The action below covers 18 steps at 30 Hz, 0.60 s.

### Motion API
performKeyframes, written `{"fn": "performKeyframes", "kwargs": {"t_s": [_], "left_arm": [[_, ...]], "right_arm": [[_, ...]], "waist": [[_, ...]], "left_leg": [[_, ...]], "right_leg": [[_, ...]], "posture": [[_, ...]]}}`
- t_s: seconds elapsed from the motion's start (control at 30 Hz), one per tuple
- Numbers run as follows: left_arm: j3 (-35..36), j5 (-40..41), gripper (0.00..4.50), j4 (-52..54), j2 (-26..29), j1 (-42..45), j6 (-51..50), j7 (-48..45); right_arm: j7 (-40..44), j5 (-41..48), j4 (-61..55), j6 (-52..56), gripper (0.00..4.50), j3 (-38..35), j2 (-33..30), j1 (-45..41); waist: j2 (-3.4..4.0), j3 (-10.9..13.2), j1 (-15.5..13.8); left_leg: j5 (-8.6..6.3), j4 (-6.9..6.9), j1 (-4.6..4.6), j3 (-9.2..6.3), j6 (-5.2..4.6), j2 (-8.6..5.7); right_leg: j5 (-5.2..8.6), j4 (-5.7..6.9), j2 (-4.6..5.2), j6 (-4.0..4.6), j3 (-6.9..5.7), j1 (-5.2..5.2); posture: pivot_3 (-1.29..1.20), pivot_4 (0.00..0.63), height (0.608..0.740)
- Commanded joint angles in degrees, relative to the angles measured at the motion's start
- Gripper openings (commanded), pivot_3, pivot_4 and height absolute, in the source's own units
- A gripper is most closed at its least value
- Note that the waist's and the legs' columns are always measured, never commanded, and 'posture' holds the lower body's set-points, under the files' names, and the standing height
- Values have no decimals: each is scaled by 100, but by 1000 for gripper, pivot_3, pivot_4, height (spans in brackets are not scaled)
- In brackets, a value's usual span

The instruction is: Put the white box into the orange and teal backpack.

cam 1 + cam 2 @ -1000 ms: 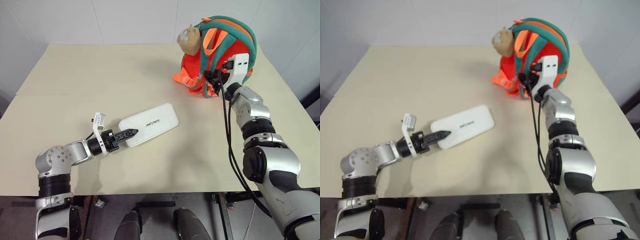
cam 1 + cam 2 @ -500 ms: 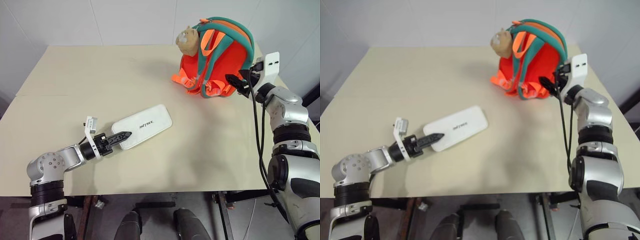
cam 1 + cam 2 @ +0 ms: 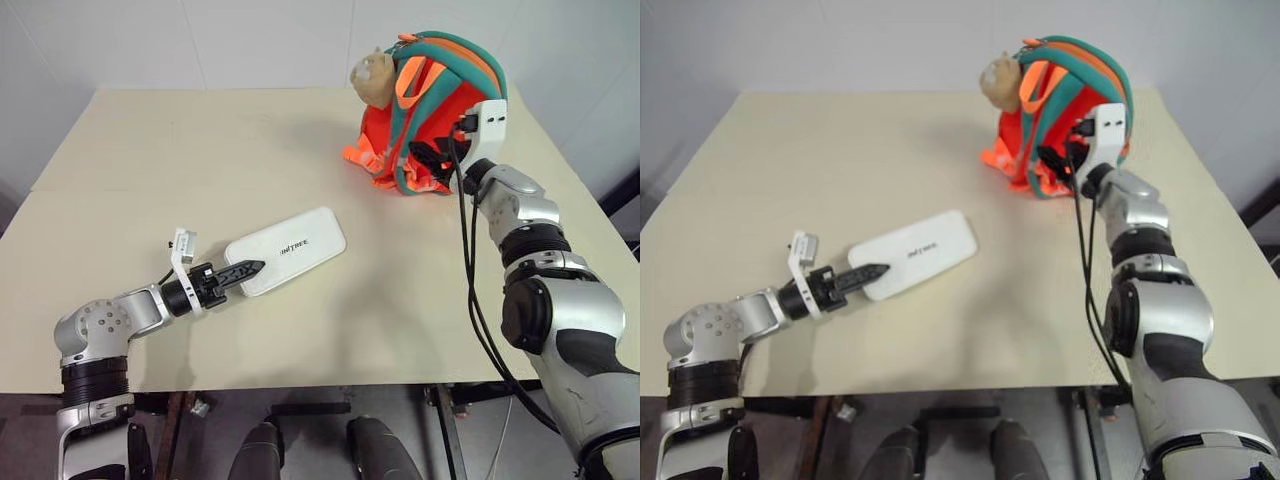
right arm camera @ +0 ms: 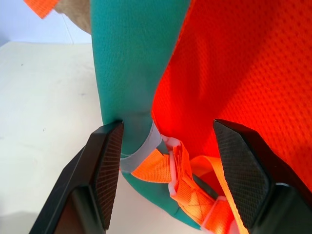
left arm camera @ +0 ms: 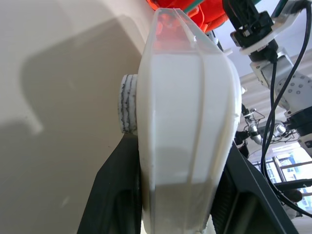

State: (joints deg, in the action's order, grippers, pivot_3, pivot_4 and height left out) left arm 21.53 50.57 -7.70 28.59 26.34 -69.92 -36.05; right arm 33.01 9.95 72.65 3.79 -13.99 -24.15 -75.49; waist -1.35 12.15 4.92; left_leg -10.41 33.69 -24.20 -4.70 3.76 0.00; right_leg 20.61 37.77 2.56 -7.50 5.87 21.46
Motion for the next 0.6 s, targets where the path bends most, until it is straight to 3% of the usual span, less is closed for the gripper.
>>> {"fn": "performKeyframes", "kwargs": {"t_s": [0.03,0.37,0.6], "left_arm": [[67,20,1313,56,113,-11,-20,50],[379,210,1313,433,109,-506,-86,253],[341,319,1313,501,69,-521,-62,364]], "right_arm": [[-136,33,34,-180,3121,-137,-9,-397],[547,120,-14,162,3121,-156,-217,-431],[692,245,-41,354,3121,-243,-2,-561]], "waist": [[0,0,-2],[0,0,0],[0,0,-4]], "left_leg": [[0,0,0,0,0,1],[0,-15,0,4,0,3],[0,-11,2,6,1,3]], "right_leg": [[0,0,0,0,0,0],[0,-8,0,0,3,4],[0,-3,0,1,4,3]], "posture": [[0,150,740],[0,150,740],[0,150,740]]}}
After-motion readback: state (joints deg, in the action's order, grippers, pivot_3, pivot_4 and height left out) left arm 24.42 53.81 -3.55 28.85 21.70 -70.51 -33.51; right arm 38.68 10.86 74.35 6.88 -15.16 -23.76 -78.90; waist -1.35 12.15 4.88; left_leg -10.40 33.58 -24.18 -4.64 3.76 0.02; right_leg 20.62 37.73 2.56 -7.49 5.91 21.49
